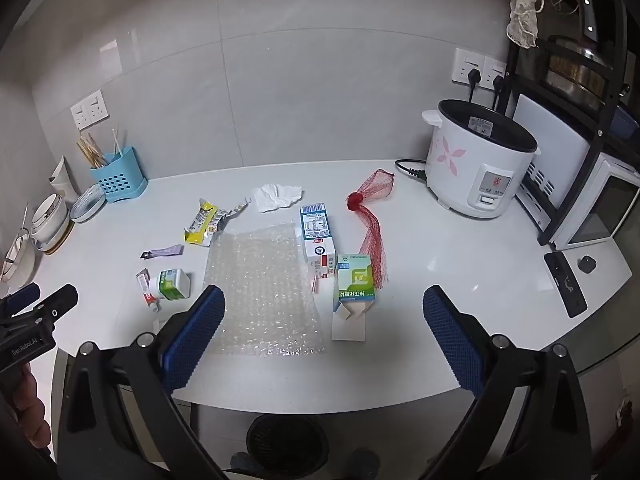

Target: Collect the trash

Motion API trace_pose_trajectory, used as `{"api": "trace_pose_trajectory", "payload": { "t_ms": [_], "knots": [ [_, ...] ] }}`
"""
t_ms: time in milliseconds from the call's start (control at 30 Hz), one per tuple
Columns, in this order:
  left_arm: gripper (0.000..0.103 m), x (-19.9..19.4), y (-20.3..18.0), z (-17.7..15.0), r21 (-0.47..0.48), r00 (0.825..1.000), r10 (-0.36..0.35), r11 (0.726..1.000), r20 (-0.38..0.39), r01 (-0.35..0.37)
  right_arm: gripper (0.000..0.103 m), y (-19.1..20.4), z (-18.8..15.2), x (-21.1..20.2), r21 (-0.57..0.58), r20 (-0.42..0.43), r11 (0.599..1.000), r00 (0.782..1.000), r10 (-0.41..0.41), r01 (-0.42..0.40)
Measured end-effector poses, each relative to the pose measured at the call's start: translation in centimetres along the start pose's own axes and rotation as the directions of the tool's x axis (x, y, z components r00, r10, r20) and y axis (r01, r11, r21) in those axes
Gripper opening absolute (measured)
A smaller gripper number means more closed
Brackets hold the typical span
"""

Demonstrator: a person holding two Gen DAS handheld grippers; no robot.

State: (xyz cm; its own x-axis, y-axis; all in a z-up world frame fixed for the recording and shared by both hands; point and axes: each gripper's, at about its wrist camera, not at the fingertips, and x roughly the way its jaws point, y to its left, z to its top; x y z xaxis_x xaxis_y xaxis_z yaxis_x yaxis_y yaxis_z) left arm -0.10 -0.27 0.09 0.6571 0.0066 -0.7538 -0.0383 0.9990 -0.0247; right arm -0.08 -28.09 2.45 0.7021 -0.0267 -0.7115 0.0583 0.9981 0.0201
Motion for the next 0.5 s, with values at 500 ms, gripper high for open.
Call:
{"api": "trace_pose_trajectory", "payload": {
  "t_ms": [500],
  "knots": [
    [0.097,0.26,-0.11,0.61,0.019,0.998,-0.059,0.998,-0.021,0.059,0.095,0.3,0.61,0.64,-0.039,-0.012,0.997,0.997,0.07,-0.07]
  ]
}}
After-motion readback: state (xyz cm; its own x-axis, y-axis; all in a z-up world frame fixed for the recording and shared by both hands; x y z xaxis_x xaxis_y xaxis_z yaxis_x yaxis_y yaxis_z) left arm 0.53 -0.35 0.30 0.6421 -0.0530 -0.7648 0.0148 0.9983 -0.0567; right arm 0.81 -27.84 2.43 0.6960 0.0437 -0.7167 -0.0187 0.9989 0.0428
